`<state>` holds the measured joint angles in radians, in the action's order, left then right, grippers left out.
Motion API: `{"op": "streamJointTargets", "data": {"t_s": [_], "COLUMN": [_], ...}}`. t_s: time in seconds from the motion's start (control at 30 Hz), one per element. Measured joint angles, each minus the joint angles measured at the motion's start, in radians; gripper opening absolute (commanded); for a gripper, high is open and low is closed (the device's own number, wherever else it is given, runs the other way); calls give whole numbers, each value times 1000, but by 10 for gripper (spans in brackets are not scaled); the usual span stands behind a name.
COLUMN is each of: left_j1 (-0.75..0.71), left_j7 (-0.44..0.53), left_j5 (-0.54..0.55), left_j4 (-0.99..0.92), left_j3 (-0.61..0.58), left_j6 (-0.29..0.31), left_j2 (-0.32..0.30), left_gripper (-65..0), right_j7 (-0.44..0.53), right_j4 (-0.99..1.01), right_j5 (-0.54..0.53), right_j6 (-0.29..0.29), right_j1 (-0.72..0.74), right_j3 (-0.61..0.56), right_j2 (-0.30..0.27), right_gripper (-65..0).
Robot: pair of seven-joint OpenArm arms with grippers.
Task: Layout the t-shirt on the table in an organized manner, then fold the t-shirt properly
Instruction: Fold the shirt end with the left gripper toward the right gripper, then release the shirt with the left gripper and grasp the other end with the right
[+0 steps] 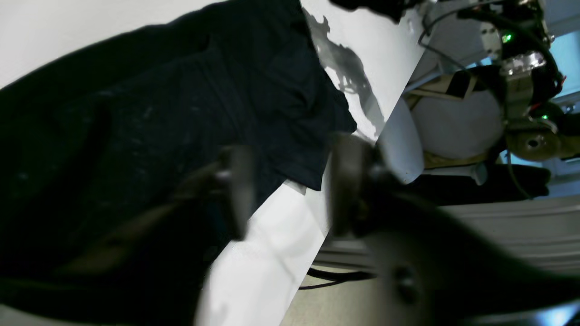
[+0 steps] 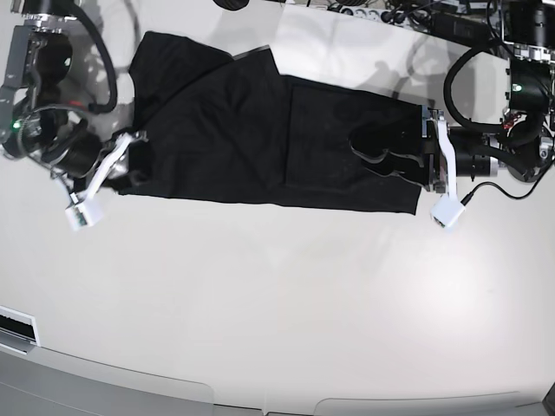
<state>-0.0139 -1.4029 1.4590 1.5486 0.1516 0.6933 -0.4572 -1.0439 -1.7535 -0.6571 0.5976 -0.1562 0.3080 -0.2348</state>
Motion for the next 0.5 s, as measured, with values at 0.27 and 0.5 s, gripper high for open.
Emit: {"op": "streamJointTargets", "data": {"t_s": [0.27, 0.5], "left_j1": [12, 11], "left_j7": [146, 175], "left_j5": [-172, -224], "left_j4": [0, 0], "left_j3": [57, 80], "left_j6": [-1, 0], "left_j2": [-72, -132], "left_gripper": [-650, -650], "right_j7": [-8, 74], "right_j4": [-60, -11], "right_j5": [-6, -21], "right_j6": [-120, -90], "right_j1": [-136, -234], "right_j3": [247, 343], "right_j2": [11, 89], "right_gripper": [-284, -225]}}
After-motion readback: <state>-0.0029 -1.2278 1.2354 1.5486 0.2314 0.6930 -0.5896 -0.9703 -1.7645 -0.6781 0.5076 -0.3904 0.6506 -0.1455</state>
